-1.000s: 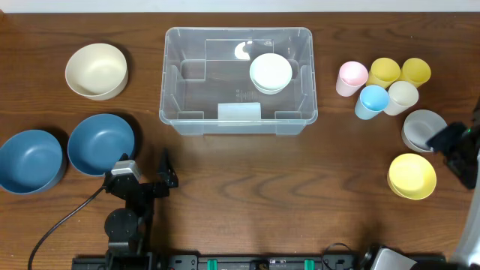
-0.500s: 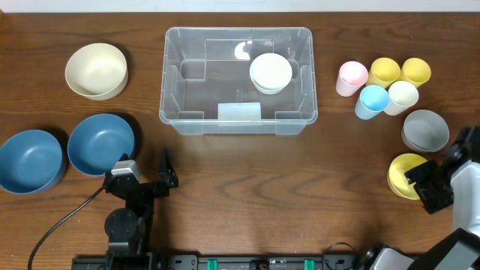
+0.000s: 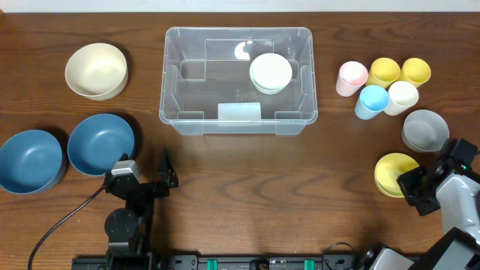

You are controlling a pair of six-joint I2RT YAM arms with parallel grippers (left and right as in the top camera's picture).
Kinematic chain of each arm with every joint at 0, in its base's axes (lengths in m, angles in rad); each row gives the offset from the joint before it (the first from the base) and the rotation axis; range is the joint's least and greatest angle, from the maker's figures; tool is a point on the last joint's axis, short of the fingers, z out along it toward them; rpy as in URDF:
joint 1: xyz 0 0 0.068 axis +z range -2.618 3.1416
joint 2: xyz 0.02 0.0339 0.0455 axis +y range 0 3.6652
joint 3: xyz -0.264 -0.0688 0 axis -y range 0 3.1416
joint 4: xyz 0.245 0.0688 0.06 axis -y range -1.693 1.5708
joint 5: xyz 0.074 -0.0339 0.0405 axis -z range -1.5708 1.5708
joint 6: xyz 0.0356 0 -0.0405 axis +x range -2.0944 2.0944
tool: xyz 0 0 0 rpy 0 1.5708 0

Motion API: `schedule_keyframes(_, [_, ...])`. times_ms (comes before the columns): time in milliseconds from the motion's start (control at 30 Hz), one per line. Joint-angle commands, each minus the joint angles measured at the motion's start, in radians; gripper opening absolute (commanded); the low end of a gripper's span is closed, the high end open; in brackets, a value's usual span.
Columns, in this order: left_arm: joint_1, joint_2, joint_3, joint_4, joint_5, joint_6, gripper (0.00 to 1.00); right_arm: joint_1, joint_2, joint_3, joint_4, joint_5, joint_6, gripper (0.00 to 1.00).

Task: Pack container
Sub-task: 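Move the right gripper to the yellow bowl at right, then grasp the yellow bowl rim with the right gripper, then place the yellow bowl onto the white bowl in the bin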

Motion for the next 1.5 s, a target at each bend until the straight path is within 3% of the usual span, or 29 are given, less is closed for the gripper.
schedule_keyframes(0, [0.004, -0.006, -0.019, -0.037, -0.009, -0.002, 0.98, 0.039, 0.016, -0.019, -0.01, -0.008, -0.061, 0.01])
schedule_keyframes(233, [0.004, -0.006, -0.019, -0.037, -0.009, -0.002, 0.98, 0.27, 0.016, -0.018, -0.05, -0.162, -0.195, 0.01])
schedule_keyframes(467, [0.004, -0.006, -0.019, -0.037, -0.009, -0.002, 0.98, 0.678, 0.016, 0.01, -0.089, -0.184, -0.185, 0.01])
schedule_keyframes(633, [0.004, -0.006, -0.019, -0.037, -0.009, -0.002, 0.98, 0.957, 0.016, 0.136, -0.143, -0.189, -0.145, 0.01])
schedule_keyframes(833, [0.004, -0.006, -0.019, -0.037, -0.009, -0.002, 0.98, 1.19, 0.016, 0.428, -0.27, -0.127, -0.13, 0.01])
schedule_keyframes(967, [0.004, -0.006, -0.019, -0.037, -0.009, -0.002, 0.98, 1.234, 0.016, 0.644, -0.309, 0.021, -0.095, 0.01])
schedule_keyframes(1167, [0.004, -0.006, -0.019, -0.037, -0.009, -0.002, 0.98, 1.184, 0.04, 0.854, -0.172, 0.185, -0.077, 0.04])
schedule_keyframes(1467, [0.004, -0.006, -0.019, -0.037, -0.009, -0.002, 0.98, 1.081, 0.251, 0.914, 0.103, 0.193, -0.077, 0.01])
